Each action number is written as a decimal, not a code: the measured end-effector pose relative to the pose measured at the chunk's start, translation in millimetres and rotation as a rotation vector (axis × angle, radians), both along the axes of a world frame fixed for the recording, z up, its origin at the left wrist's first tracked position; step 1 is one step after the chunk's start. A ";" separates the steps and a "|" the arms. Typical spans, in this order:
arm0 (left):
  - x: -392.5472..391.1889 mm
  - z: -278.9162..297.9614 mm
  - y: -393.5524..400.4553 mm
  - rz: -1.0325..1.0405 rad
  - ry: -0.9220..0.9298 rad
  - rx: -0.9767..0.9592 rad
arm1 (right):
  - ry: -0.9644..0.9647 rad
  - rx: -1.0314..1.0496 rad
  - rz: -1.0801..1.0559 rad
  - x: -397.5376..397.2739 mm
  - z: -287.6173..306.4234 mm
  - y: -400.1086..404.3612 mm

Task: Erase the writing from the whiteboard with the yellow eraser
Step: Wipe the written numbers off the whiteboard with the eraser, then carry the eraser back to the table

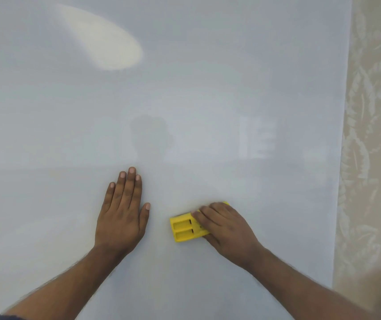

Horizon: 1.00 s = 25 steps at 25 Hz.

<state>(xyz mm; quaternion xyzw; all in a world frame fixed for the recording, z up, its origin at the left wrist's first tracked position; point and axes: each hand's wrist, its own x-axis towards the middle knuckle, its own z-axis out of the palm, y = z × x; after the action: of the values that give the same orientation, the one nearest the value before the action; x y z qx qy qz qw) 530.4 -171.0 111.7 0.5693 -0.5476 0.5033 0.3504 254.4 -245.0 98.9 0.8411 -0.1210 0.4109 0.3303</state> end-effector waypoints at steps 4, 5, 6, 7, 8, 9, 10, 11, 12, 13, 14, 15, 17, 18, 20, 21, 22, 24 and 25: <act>1.2 -5.7 2.2 -0.007 -0.012 0.029 | -0.030 -0.018 -0.087 -46.6 11.7 -17.0; 1.0 -6.6 2.7 -0.008 -0.009 0.033 | -0.076 0.002 -0.107 -54.1 18.9 -20.4; 0.9 -7.4 3.0 -0.009 -0.007 0.039 | -0.127 0.034 -0.122 -58.5 25.1 -22.1; 0.7 -8.3 3.4 -0.010 -0.009 0.045 | -0.177 0.073 -0.132 -59.7 28.8 -23.0; 0.5 -9.3 3.7 -0.011 -0.013 0.050 | -0.221 0.108 -0.133 -58.1 29.9 -23.1; 0.6 -10.8 4.2 -0.012 -0.017 0.053 | -0.261 0.140 -0.128 -54.6 27.8 -22.2; 0.8 -12.0 4.5 -0.014 -0.018 0.056 | -0.294 0.167 -0.122 -51.3 24.0 -21.3; 1.3 -13.6 5.1 -0.014 -0.015 0.061 | -0.312 0.188 -0.119 -49.0 17.6 -21.0; 1.8 -16.0 6.1 -0.016 -0.012 0.071 | -0.307 0.199 -0.118 -48.6 8.9 -20.7; 1.7 -18.6 7.0 -0.021 -0.010 0.082 | -0.278 0.200 -0.114 -49.8 -0.9 -20.5; 1.3 -21.8 8.3 -0.030 -0.008 0.094 | -0.231 0.201 -0.109 -52.0 -11.7 -20.1; 0.5 -25.0 9.6 -0.037 -0.004 0.106 | -0.179 0.206 -0.109 -54.7 -22.5 -19.4; -2.7 -31.5 13.4 -0.048 0.022 0.138 | -0.100 0.247 -0.128 -60.5 -40.1 -14.1; -5.4 -34.4 16.1 -0.060 0.048 0.152 | -0.078 0.276 -0.144 -63.9 -45.6 -10.5; -14.6 -41.2 22.1 -0.116 0.081 0.181 | -0.045 0.336 -0.177 -73.2 -51.6 -1.1; -22.0 -46.1 24.3 -0.170 0.053 0.196 | -0.035 0.365 -0.189 -78.4 -52.9 4.6; -31.5 -53.0 25.0 -0.236 -0.005 0.214 | -0.027 0.389 -0.198 -82.8 -53.8 10.8; -60.0 -68.3 22.2 -0.372 -0.145 0.269 | 0.004 0.414 -0.212 -90.2 -54.1 25.0; -78.3 -74.1 21.0 -0.422 -0.202 0.315 | 0.027 0.417 -0.223 -92.1 -54.6 32.8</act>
<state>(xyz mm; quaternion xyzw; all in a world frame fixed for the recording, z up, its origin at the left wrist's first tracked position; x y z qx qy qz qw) 452.1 -150.0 37.6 0.4371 -0.7577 0.3819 0.2982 162.3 -212.2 44.3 0.8780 -0.2912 0.3265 0.1943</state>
